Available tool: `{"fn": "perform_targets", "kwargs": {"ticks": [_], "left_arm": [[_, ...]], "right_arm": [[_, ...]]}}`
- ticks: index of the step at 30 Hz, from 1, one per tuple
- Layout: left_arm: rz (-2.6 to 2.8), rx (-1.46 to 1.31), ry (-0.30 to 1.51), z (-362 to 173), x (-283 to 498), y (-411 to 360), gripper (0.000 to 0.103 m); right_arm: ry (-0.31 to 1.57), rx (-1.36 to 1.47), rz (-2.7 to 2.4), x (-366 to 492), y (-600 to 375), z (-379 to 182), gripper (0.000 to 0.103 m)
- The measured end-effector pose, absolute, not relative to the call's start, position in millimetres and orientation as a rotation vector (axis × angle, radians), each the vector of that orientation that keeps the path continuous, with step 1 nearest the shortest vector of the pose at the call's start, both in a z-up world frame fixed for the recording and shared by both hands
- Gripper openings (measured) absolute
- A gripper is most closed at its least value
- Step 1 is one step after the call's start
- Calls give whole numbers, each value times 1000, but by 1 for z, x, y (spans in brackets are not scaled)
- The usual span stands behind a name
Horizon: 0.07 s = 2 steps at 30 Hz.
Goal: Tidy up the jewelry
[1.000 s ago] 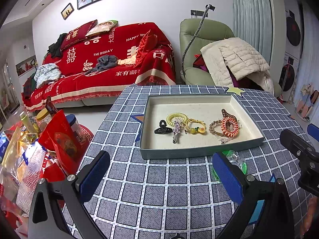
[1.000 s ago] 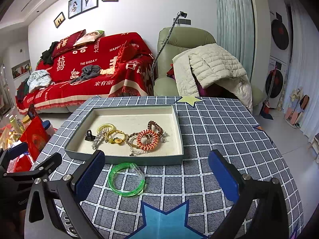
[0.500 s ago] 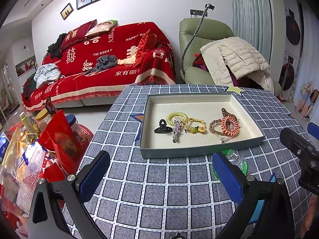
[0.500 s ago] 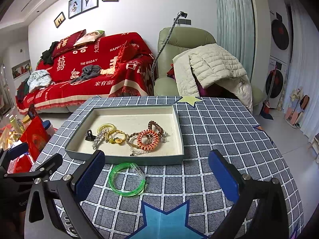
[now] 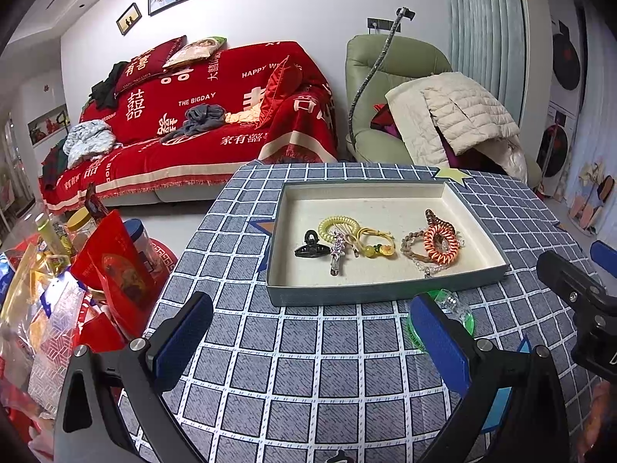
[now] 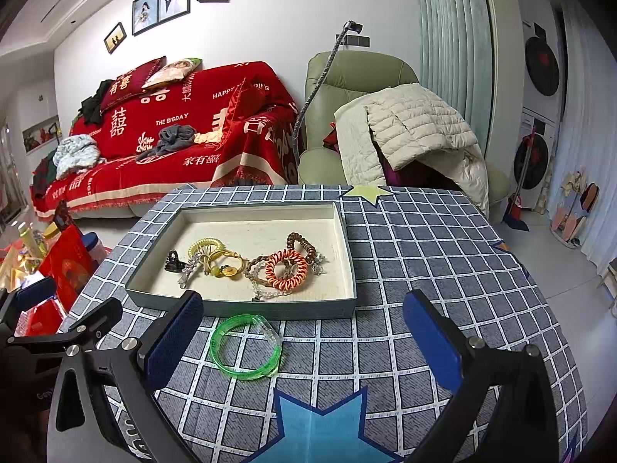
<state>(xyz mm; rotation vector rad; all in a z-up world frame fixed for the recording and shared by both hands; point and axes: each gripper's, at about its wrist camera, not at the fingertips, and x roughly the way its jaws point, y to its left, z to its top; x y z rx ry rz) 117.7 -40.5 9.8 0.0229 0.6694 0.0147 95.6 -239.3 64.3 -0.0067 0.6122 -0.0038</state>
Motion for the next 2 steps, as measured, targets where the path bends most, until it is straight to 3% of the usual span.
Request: {"fn": "perform_targets", "kwargs": {"ticks": [2], "left_arm": [[16, 28, 670, 9, 117, -41, 103]], "right_arm": [[613, -6, -5, 96, -239, 64, 103]]}}
